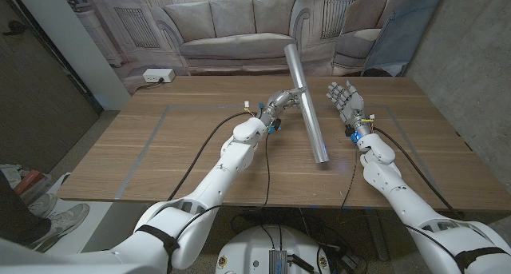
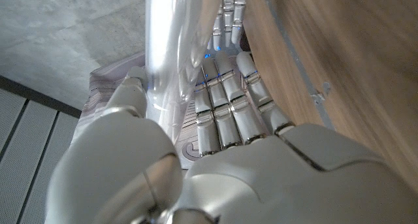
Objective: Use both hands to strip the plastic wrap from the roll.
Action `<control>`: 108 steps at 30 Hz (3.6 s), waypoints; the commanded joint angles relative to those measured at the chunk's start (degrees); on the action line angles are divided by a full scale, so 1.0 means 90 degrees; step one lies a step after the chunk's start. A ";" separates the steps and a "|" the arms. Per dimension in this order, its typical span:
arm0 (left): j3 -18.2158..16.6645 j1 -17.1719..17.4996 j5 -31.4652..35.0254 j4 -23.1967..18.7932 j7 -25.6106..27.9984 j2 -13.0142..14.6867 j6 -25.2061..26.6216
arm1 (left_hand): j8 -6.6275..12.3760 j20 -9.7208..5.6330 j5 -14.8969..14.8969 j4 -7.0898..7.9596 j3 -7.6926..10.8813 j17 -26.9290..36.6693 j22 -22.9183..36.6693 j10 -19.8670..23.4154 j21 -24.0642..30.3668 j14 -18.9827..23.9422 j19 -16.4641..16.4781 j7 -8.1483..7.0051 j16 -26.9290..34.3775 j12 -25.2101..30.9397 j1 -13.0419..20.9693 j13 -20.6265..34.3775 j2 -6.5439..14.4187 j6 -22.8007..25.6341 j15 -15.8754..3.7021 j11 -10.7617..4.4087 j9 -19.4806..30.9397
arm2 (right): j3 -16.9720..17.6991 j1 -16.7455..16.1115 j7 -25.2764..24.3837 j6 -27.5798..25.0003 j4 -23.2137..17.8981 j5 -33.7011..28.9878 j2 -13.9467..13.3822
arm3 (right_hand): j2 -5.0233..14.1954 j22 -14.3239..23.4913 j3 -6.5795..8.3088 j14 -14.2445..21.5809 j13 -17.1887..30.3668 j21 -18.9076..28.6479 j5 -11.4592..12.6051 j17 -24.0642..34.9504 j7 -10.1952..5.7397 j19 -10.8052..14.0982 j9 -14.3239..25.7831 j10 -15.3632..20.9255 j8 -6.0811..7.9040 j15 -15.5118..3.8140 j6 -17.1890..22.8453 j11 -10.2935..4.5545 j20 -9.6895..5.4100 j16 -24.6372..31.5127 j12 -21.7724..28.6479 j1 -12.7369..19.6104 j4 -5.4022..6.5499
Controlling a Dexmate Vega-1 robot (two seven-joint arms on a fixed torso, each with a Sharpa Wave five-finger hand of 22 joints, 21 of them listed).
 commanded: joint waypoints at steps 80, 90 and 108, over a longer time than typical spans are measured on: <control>-0.2783 -0.0334 -0.3481 0.2227 -0.2095 -0.2353 0.1935 | 0.0708 0.0157 -0.0239 0.1292 0.0884 -0.0200 0.0004 -0.0554 -0.0878 -0.0079 -0.0059 -0.0387 -0.0212 -0.0333 0.0272 -0.0359 0.0749 -0.1046 -0.0142 -0.0161 -0.1313 | -0.0313 -0.0051 -0.0522 -0.0326 -0.0577 -0.0180 -0.0278 | 0.0113 0.0038 -0.0014 0.0056 0.0022 -0.0133 0.0017 0.0004 -0.0025 0.0078 0.0030 0.0050 -0.0021 0.0016 0.0052 -0.0006 -0.0141 -0.0012 -0.0035 -0.0056 -0.0016; -0.3020 -0.0637 -0.3417 0.2793 -0.2469 -0.2366 0.1711 | 0.0290 0.0304 -0.0205 0.1532 0.0672 -0.0239 0.0015 -0.0660 -0.1025 -0.0180 0.0005 -0.0421 -0.0180 -0.0451 -0.0304 -0.0482 0.0489 -0.1505 -0.0109 -0.0054 -0.1638 | -0.0388 -0.0061 -0.0672 -0.0404 -0.0762 -0.0345 -0.0415 | 0.0116 0.0039 -0.0007 0.0057 0.0022 -0.0149 0.0019 -0.0002 -0.0025 0.0084 0.0030 0.0058 -0.0022 0.0013 0.0051 0.0017 -0.0139 -0.0012 -0.0033 -0.0030 -0.0044; -0.2918 -0.0665 -0.3387 0.2922 -0.2377 -0.2366 0.1391 | -0.0087 0.0851 -0.0141 0.1823 -0.0035 -0.0241 0.0042 -0.1302 -0.1459 -0.0851 -0.0340 -0.0587 -0.0240 -0.0643 -0.1350 -0.0447 -0.0431 -0.2038 0.0036 -0.0039 -0.1861 | -0.0427 -0.0063 -0.0821 -0.0476 -0.0847 -0.0354 -0.0481 | 0.0119 0.0040 -0.0016 0.0061 0.0022 -0.0175 0.0016 0.0005 -0.0031 0.0088 0.0030 0.0059 -0.0021 0.0023 0.0054 0.0014 -0.0137 -0.0005 -0.0035 -0.0015 -0.0068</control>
